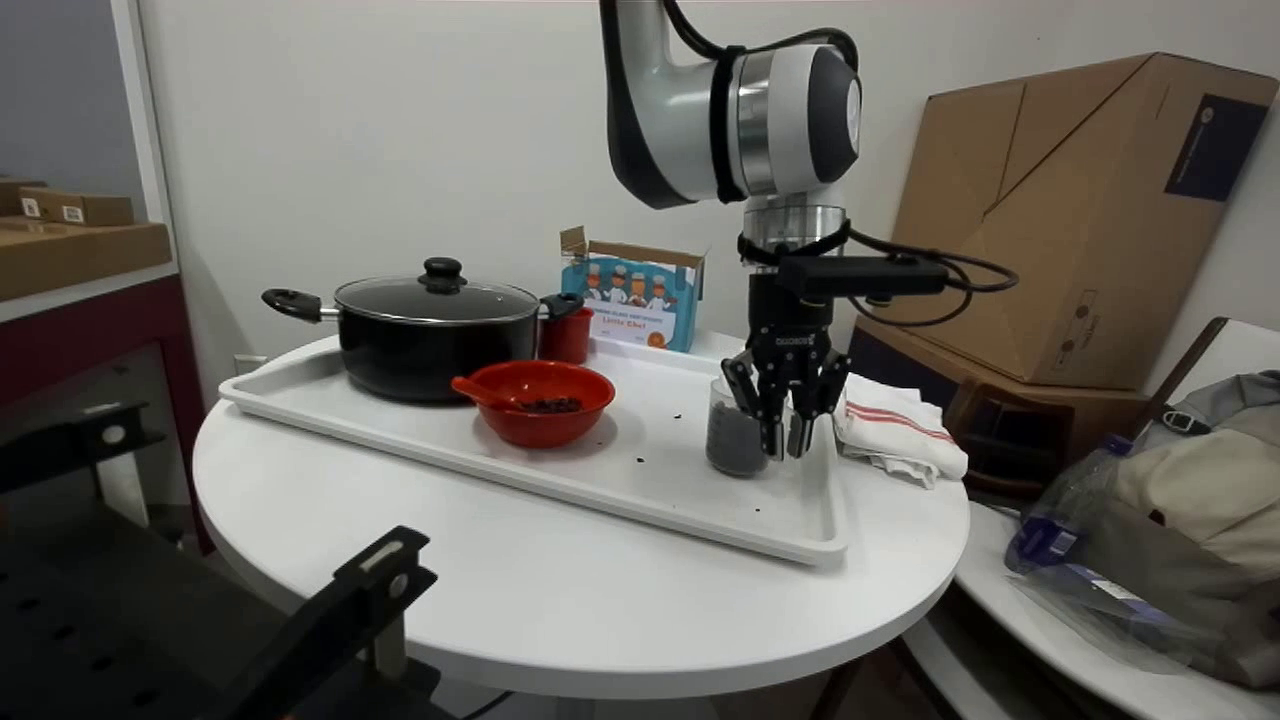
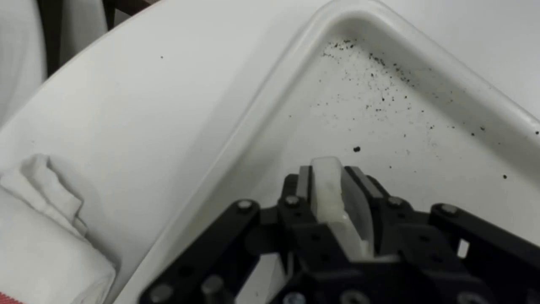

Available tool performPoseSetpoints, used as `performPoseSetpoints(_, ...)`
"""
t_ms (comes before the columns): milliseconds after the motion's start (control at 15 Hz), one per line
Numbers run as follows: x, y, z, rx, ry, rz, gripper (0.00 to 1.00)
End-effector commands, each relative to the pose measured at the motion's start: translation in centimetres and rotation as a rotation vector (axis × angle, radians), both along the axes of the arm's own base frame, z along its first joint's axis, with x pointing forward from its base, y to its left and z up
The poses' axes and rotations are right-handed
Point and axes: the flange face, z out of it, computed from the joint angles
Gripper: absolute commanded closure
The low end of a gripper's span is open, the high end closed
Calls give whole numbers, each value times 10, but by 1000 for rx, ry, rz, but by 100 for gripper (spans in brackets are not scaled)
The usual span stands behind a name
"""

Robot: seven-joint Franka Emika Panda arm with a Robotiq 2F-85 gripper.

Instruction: Pick up the jug and pour its contents in the red bowl

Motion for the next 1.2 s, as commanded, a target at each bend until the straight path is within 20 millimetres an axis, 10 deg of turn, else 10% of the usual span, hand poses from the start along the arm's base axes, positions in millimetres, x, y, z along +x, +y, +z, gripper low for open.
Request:
performPoseSetpoints(0,11,4,-12,-57,9,25,94)
performPoseSetpoints(67,14,6,-10,-58,5,31,50)
performPoseSetpoints(600,26,47,37,-11,-78,48,1)
performPoseSetpoints(1133,19,113,109,119,-199,-270,0)
